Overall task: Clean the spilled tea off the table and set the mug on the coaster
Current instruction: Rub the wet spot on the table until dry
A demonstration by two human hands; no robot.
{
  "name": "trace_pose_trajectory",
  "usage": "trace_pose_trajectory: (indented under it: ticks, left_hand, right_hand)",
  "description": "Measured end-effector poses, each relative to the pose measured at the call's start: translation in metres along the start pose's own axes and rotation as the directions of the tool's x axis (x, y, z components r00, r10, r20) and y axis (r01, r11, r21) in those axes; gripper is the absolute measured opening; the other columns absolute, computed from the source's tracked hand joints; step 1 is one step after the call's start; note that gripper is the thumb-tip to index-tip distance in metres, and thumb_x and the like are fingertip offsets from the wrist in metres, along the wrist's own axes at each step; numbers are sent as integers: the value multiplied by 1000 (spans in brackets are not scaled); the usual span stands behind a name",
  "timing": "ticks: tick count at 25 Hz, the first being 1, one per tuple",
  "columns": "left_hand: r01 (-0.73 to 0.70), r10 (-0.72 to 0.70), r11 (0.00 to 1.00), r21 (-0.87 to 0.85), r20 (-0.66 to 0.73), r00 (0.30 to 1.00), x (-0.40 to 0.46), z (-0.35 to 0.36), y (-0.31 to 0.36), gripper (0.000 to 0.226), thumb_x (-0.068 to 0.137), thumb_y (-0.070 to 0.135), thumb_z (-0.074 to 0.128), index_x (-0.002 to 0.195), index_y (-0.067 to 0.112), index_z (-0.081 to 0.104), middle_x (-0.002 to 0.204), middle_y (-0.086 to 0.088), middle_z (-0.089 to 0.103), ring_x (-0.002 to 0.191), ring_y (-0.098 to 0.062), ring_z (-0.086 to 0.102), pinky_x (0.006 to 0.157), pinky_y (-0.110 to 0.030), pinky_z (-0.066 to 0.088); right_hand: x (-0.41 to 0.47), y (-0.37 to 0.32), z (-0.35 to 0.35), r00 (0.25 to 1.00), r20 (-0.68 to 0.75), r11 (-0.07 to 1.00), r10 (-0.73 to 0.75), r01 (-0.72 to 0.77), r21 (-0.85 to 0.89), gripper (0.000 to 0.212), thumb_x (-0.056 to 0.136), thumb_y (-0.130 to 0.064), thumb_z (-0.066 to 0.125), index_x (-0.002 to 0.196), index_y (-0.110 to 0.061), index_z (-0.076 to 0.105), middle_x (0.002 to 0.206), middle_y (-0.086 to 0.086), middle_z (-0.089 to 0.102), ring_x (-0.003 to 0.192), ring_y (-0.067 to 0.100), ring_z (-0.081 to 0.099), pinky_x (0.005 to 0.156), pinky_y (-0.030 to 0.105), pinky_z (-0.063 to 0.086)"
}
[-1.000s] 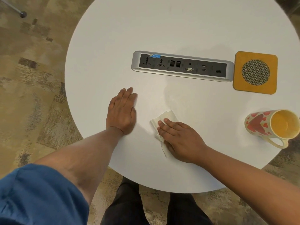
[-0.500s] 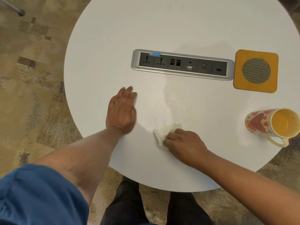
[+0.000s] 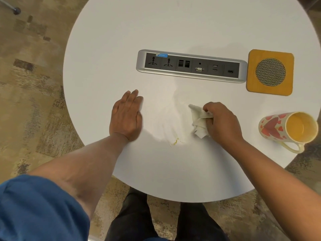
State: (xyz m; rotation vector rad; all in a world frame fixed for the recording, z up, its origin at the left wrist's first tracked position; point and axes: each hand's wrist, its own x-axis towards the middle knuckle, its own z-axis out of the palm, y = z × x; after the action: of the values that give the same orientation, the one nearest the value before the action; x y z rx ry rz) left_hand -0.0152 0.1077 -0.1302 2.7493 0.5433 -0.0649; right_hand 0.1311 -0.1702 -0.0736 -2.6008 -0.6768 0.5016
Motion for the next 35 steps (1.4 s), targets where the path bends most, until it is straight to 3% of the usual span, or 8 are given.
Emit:
trace_pose_trajectory:
  ticks: [4,8,12,17,22,31,33,35]
  left_hand:
    - [-6,6,1000,8,-8,1000,1,0,-1,56,88,22,38,144,18,47,162,-4,39,153,-29,28,118,-42,23]
    - [-5,5,1000,6,-14,1000,0,1,-1,56,89,22,38,144,18,47,162,-4,39,153,-28,28,118,-44,24]
    - [-5,5,1000,-2,-12,1000,0,0,-1,56,88,21,39,144,17,48,162,-5,39,153,-29,28,118,-46,26]
    - [-3,3,1000,-2,8,1000,1,-2,1,57,87,20,40,144,16,48,163,-5,39,153,-30,28,119,-47,27]
    - [4,-4,1000,-11,10,1000,0,-4,1,56,88,19,42,144,16,48,163,-5,38,153,-30,28,120,-47,25]
    - [-2,2,1000,2,7,1000,0,-2,1,57,88,22,39,145,16,48,163,-5,39,153,-30,29,119,-48,27]
    - [-5,5,1000,-3,2,1000,0,-2,1,57,88,21,39,144,16,48,163,-5,39,153,-30,29,119,-48,27]
    - [-11,11,1000,-4,-3,1000,0,-1,1,56,89,21,39,144,16,48,162,-6,39,152,-31,29,119,-48,27]
  right_hand:
    - [-5,-3,4,999,25,999,36,-36,13,11,83,-24,53,86,-27,63,92,-8,67,83,26,60,63,39,48]
    - [-19,0,6,981,156,975,-115,142,-170,28,80,-18,56,105,-17,68,130,4,56,102,32,57,70,41,55]
    - [-12,4,1,987,154,990,-49,69,-124,16,85,-18,58,97,-16,70,107,2,61,89,31,58,64,33,49]
    - [-20,-2,5,995,92,941,-44,72,-332,22,87,-14,65,107,-23,67,86,1,61,81,28,49,53,31,43]
    - [-11,-38,38,991,124,972,-42,69,-226,43,91,-5,49,129,-20,61,115,12,55,98,34,50,74,35,45]
    - [-54,-44,58,764,295,793,-574,608,-34,30,77,5,64,101,-9,76,110,8,68,92,37,59,56,38,53]
    - [-58,-30,47,777,291,817,-558,575,32,28,71,8,70,90,-10,78,103,6,71,88,36,62,59,39,55]
    - [-54,-19,34,904,165,900,-395,344,268,36,68,17,68,84,-12,79,100,5,73,89,29,68,73,36,56]
